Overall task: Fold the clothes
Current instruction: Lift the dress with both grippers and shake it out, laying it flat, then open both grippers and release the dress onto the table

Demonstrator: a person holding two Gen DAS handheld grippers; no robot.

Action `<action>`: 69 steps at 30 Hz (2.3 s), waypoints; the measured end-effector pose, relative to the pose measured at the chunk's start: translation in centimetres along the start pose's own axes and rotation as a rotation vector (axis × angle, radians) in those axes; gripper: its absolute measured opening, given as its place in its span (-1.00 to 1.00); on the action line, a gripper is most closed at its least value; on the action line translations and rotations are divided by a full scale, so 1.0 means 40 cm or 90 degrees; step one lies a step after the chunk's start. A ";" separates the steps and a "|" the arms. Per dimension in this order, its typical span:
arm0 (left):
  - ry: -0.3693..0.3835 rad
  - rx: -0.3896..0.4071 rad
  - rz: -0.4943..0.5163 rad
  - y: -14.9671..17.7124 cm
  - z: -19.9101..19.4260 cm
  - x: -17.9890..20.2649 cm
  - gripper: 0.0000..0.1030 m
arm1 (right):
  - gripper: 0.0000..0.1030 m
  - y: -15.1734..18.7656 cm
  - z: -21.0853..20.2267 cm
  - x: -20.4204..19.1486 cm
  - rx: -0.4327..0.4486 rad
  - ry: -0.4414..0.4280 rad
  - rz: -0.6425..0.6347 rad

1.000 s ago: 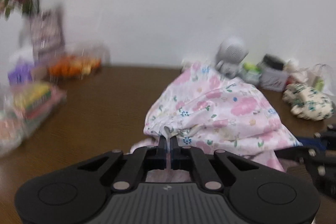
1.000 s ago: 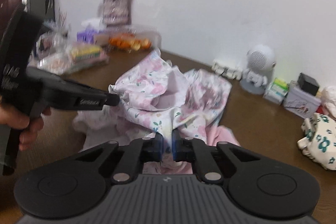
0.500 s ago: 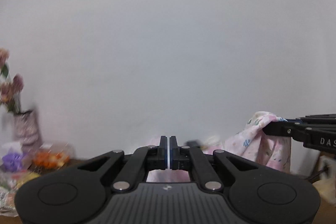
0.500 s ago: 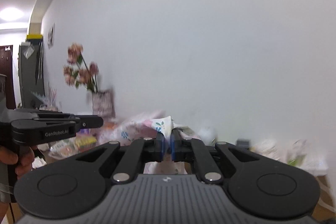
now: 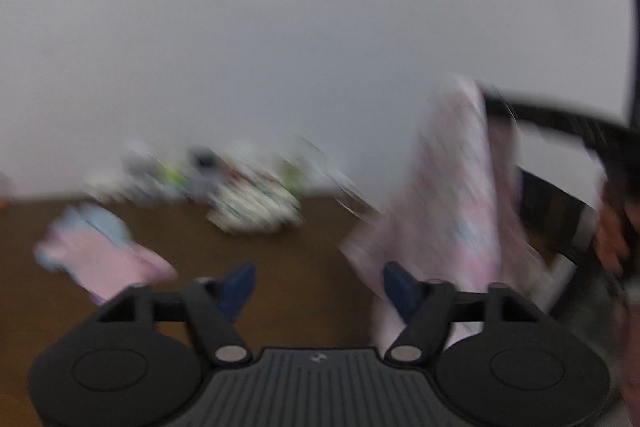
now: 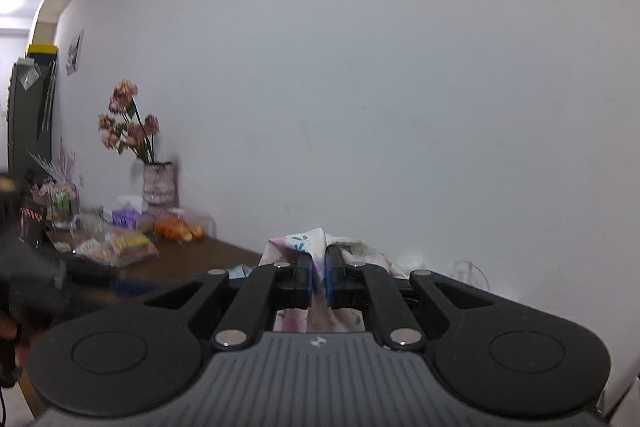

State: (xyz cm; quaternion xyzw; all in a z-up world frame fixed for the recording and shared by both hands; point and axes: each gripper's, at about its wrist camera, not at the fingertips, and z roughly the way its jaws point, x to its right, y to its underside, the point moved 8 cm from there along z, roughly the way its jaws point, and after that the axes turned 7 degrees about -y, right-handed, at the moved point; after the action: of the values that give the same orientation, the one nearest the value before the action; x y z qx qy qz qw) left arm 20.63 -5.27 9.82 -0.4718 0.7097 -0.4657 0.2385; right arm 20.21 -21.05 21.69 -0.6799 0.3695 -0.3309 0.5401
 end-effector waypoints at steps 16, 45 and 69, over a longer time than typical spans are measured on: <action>-0.098 0.041 0.106 0.046 -0.007 -0.038 -0.97 | -0.90 -0.013 -0.075 0.003 0.019 0.006 0.003; -0.133 -0.206 0.199 0.266 0.187 -0.298 0.48 | 0.42 0.467 0.236 0.080 -0.313 -0.062 0.027; -0.253 -0.120 0.252 0.318 0.073 -0.263 -0.98 | -0.94 0.625 0.063 0.089 -0.350 0.082 0.053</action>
State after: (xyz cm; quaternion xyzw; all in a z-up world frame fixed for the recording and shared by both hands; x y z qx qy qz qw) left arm 21.87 4.39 -3.83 -0.4260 0.7673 -0.2406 0.4147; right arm 20.53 -26.47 -3.11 -0.7630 0.5063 -0.2380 0.3238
